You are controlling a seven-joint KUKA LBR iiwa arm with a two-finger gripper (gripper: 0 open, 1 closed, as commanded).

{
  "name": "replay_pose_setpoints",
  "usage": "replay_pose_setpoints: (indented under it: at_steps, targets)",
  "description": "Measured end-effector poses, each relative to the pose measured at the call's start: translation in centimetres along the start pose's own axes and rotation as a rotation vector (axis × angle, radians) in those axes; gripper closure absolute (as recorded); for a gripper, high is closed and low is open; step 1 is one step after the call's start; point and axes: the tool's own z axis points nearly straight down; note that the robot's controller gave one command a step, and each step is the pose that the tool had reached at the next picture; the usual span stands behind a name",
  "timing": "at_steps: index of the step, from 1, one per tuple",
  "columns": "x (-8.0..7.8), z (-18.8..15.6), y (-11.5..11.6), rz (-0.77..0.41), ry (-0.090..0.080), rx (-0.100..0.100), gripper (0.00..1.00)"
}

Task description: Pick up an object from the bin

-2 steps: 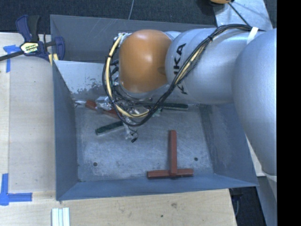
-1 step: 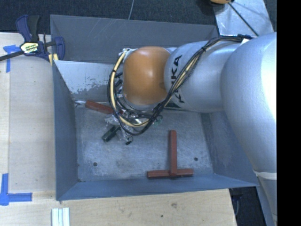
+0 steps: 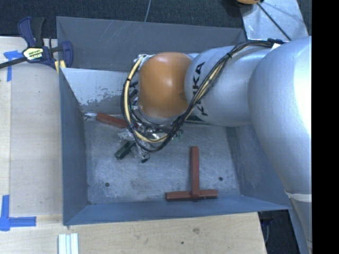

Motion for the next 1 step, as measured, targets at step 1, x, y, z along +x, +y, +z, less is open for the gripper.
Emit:
replay_pose_setpoints:
  at_steps: [1]
  targets:
    - [-2.80,-13.01,2.47,-0.091,0.002,0.000,1.00]
